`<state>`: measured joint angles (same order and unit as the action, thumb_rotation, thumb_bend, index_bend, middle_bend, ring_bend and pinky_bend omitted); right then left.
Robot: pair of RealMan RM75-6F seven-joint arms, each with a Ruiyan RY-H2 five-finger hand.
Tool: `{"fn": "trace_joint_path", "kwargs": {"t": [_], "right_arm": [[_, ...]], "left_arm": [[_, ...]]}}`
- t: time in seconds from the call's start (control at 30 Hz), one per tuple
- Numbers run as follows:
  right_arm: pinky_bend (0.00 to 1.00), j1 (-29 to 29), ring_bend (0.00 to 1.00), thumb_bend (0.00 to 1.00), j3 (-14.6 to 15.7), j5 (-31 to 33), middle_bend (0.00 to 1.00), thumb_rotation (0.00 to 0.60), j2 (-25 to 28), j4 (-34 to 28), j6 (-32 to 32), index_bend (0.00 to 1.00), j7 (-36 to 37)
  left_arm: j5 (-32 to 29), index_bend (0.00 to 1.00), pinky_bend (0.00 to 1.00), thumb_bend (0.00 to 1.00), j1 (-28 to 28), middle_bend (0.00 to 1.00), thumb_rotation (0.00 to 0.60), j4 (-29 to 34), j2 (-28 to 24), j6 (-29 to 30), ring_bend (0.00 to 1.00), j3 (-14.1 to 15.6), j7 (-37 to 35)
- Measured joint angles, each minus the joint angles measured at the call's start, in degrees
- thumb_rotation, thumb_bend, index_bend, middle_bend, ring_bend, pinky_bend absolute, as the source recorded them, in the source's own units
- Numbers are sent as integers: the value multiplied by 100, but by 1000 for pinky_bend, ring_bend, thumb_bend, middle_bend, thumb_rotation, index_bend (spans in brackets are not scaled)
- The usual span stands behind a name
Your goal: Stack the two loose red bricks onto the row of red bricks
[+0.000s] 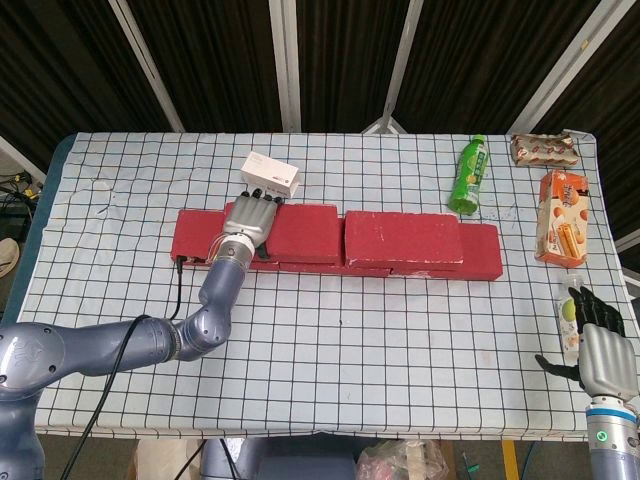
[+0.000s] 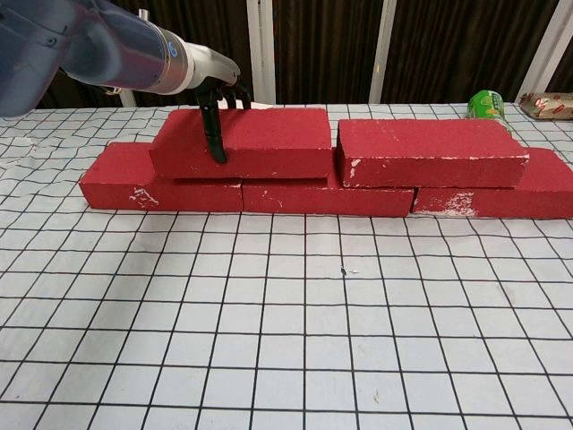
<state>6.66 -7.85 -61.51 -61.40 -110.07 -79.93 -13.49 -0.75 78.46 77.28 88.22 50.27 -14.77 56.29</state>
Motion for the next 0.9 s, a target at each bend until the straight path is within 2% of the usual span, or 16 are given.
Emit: {"fn": "trace_joint_path", "kwargs": {"t": [0.9], "right_arm": [[0,-9,0,154,-11,22,0,600,15,1,-3,0,24]], "left_arm": [[-32,207,122,0,138,174,600,-181,201,14,79,12,-56]]}}
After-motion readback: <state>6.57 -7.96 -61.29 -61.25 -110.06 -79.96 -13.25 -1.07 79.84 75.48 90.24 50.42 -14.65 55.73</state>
